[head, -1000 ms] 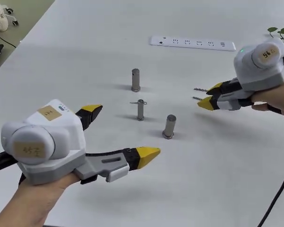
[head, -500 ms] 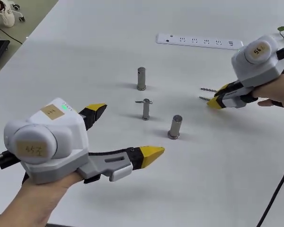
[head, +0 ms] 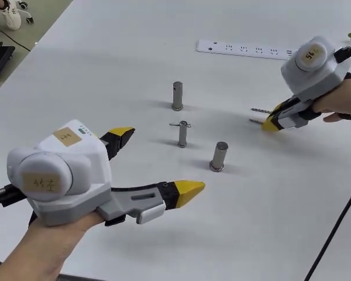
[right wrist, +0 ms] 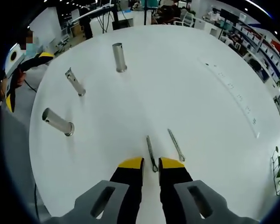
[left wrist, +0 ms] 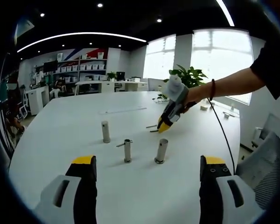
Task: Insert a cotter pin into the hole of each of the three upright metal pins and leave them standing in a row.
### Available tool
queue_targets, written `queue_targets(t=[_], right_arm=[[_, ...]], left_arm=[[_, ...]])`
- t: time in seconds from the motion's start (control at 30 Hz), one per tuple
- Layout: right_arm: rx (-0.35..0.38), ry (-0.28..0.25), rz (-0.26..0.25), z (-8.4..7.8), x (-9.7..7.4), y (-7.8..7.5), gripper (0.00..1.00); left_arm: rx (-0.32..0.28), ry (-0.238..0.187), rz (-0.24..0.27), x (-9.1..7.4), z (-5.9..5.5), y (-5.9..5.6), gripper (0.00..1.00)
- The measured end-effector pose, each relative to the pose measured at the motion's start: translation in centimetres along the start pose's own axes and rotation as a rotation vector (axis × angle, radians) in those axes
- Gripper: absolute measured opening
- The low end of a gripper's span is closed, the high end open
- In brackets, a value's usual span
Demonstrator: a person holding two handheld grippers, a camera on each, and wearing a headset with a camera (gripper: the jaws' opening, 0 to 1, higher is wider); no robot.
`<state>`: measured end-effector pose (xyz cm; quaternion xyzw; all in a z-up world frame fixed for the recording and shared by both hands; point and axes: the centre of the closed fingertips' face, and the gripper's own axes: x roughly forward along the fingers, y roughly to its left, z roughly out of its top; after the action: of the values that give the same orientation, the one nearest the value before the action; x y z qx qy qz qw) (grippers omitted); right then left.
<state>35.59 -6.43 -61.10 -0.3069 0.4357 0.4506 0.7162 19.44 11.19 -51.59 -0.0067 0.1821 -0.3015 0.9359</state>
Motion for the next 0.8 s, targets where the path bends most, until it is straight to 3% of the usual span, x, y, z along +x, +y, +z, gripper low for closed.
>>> queue_targets(t=[0.47, 0.8], right_arm=[[-0.098, 0.121, 0.033, -0.1, 0.2, 0.7, 0.03], [-0.131, 0.137, 0.000, 0.0, 0.0, 1.3, 0.00]], left_arm=[[-0.003, 0.004, 0.003, 0.0, -0.1, 0.1, 0.90], [-0.006, 0.003, 0.002, -0.1, -0.1, 0.1, 0.88]])
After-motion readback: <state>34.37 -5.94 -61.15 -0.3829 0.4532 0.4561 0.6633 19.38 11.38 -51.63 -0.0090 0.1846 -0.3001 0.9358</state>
